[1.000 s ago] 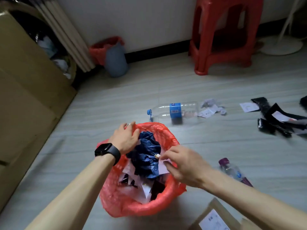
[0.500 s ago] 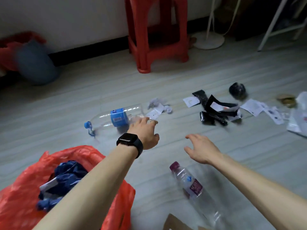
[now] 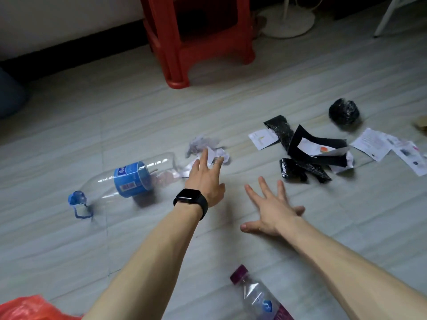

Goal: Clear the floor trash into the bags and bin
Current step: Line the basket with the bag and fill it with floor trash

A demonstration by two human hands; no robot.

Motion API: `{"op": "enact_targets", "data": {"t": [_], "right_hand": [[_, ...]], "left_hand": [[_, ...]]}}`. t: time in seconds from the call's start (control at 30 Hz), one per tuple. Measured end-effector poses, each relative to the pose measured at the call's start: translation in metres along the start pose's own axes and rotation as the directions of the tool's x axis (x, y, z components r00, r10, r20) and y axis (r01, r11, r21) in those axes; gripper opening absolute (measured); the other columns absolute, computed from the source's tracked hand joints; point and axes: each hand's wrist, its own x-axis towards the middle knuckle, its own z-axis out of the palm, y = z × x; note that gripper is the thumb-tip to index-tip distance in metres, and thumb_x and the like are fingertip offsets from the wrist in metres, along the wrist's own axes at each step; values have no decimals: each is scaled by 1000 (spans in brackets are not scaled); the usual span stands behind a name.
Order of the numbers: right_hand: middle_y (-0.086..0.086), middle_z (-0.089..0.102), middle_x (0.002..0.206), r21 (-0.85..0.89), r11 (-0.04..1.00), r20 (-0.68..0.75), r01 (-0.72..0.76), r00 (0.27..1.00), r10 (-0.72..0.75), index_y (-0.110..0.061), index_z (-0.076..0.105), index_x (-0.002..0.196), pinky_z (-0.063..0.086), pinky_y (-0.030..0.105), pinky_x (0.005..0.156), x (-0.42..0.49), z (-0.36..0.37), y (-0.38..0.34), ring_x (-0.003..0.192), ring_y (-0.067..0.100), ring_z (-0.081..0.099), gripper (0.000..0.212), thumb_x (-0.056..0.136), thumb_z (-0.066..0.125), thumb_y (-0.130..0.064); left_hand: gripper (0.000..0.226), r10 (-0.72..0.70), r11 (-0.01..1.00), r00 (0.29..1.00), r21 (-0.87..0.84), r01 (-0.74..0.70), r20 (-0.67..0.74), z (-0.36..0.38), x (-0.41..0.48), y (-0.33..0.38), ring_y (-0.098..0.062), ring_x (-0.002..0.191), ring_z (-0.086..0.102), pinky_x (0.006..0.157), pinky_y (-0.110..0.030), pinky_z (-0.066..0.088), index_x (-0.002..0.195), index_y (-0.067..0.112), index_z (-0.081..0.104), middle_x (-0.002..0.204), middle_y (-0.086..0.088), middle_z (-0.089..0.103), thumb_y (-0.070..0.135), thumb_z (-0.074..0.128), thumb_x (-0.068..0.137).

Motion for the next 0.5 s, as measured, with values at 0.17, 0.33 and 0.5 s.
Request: {"op": "enact_targets", "data": {"t": [0.17,0.33,0.5], "right_hand": [[-21,-35,154,13,1000,17,-8,1000,7,-62,-14,143,22,86,89,7,-5,-1,142,37,-34,117,62,68,-80],[-21,-33,155,-4,1000,30,-7,1000,8,-63,-12,143,19,87,88,9,-9,0,142,36,-34,115,63,69,-78],[-22,-34,154,-1,1000,38,-16,999,16,-62,-13,143,19,89,87,10,-10,0,141,36,-35,116,63,70,-77]], "left_hand": [[66,-23,1000,995,-12,22,-101,-10,67,-5,-47,141,10,115,-51,21,150,44,23,160,-11,-18,52,53,93],[53,-189,981,979,-27,191,83,8,92,-14,-42,139,21,109,-57,29,141,41,41,157,-8,15,60,48,92],[28,-109,989,982,-113,92,-154,27,73,-1,-36,108,57,78,-36,43,113,27,69,122,-10,62,19,47,98]]}}
